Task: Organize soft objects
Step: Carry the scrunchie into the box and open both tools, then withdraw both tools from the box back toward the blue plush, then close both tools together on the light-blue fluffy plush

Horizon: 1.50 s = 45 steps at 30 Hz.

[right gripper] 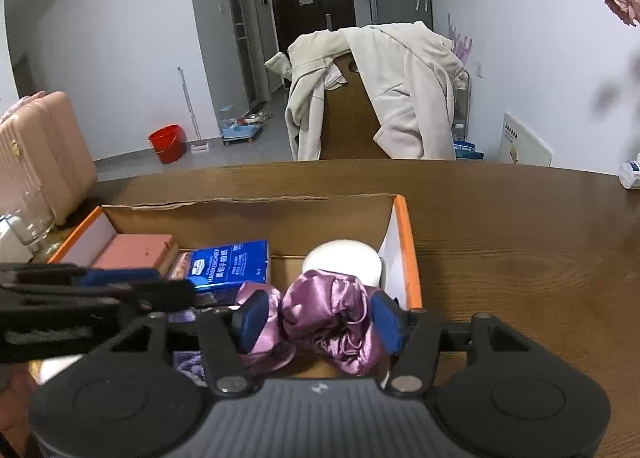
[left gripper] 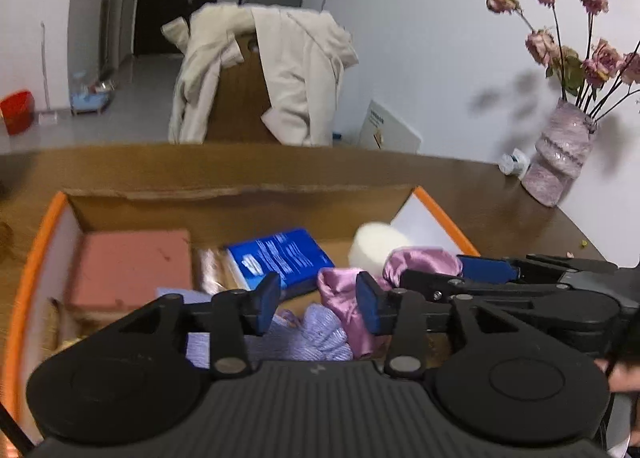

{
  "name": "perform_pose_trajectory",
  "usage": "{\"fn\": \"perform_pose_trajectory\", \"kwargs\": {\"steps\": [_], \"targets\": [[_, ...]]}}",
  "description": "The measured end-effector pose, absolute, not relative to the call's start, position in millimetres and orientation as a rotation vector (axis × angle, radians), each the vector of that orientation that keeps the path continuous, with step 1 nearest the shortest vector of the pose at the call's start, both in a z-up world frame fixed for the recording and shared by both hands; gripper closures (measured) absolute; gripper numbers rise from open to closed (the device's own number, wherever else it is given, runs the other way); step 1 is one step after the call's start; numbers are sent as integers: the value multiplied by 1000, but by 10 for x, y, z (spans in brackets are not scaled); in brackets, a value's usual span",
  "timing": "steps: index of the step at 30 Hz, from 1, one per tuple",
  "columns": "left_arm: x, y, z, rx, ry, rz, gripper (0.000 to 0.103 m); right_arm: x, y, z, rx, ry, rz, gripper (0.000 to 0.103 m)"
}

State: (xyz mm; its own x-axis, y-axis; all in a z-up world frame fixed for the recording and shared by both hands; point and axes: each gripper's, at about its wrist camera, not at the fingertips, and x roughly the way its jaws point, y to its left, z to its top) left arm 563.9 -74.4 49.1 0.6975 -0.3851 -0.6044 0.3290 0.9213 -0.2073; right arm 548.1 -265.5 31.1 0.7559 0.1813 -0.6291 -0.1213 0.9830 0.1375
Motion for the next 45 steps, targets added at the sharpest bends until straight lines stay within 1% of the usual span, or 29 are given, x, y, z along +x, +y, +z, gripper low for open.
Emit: {"fn": "perform_pose_trajectory", "kwargs": {"steps": [4,8,9,11,13,15,17,20,23,27,30,31,32,35,40,45], "targets": [[5471,-658,780,-75,638,-398,50,5336,-2692,576,80,642,181,42],[5206,-549,1091,-67,592,-378,47,5087,-2749,911,78,591,195,37],[5112,-526,1166,-59,579,-370,44,5002,-2763,988,75,580,199,36],[4858,-465,1314,-31,537,-356,40,4783,-2795,1153,72,549,205,29],[4589,-402,1436,-11,496,-362,32,4540,-2837,1293,67,518,213,29],[4267,-312,1555,2,458,-354,28,4262,-2867,1425,55,487,223,25],[3980,-227,1636,7,433,-364,26,3957,-2903,1529,49,452,231,20],[3555,-108,1699,8,404,-360,26,3489,-2931,1629,40,413,252,19],[3121,-33,1678,15,371,-347,24,3027,-2938,1667,40,370,269,14],[2593,71,1511,19,343,-330,21,2451,-2893,1608,34,326,277,14],[2224,134,1323,8,336,-305,18,2029,-2785,1473,22,304,289,14],[2113,180,1247,-2,341,-301,17,1903,-2733,1415,10,298,291,12],[1987,204,1162,-11,349,-297,17,1763,-2680,1341,-6,289,298,10],[1691,323,964,-70,371,-284,17,1449,-2551,1143,-14,292,300,9],[1253,519,709,-121,379,-210,15,1064,-2468,827,40,328,316,9],[1185,573,619,-118,400,-201,14,982,-2382,634,63,389,331,9]]}}
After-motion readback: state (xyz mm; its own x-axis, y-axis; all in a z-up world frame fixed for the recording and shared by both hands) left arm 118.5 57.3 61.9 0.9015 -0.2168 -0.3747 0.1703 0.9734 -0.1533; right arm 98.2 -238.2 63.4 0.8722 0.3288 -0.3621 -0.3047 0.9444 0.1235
